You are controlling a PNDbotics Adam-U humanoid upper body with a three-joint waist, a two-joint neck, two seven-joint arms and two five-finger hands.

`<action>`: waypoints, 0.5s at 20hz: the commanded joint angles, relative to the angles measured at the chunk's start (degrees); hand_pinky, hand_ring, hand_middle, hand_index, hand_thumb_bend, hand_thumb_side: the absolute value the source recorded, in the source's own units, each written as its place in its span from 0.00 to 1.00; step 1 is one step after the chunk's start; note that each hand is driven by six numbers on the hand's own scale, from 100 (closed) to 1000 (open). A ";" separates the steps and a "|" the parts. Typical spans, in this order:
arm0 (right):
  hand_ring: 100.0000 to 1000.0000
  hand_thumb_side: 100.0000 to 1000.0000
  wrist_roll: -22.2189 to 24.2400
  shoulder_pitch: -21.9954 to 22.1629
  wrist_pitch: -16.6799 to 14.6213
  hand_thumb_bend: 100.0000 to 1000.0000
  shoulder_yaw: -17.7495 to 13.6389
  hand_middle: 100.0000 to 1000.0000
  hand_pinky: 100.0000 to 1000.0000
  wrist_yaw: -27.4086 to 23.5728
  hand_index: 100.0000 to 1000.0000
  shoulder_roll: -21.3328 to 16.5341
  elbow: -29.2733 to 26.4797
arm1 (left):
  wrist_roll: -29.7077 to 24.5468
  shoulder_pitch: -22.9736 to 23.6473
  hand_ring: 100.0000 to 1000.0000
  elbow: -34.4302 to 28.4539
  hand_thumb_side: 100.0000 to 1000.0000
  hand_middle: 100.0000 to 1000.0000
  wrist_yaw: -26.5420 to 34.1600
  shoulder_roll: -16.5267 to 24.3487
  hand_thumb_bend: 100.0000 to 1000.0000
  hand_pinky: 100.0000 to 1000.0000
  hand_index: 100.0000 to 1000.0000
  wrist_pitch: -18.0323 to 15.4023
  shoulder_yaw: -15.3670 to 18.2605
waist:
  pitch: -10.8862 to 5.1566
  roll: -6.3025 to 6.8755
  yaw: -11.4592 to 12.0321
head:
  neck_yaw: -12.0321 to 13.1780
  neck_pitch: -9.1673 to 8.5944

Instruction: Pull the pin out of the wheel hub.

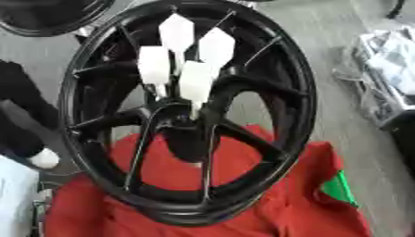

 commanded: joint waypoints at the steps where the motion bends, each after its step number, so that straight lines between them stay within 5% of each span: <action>1: 0.70 0.69 0.34 -0.12 0.03 0.00 -0.75 0.63 0.82 0.77 0.73 -0.95 -0.66 | -0.34 -0.86 0.75 -1.24 0.72 0.70 -0.32 0.72 0.00 0.76 0.75 -0.04 0.13 | -1.02 -0.18 -0.05 | 0.22 -0.27; 10: 0.69 0.69 0.50 0.41 -0.02 0.00 -0.72 0.63 0.82 1.30 0.73 -0.52 -0.33 | -0.48 -0.89 0.75 -1.32 0.72 0.70 -0.33 0.88 0.00 0.76 0.75 0.01 -0.01 | -0.98 -0.20 -0.04 | 0.18 -0.14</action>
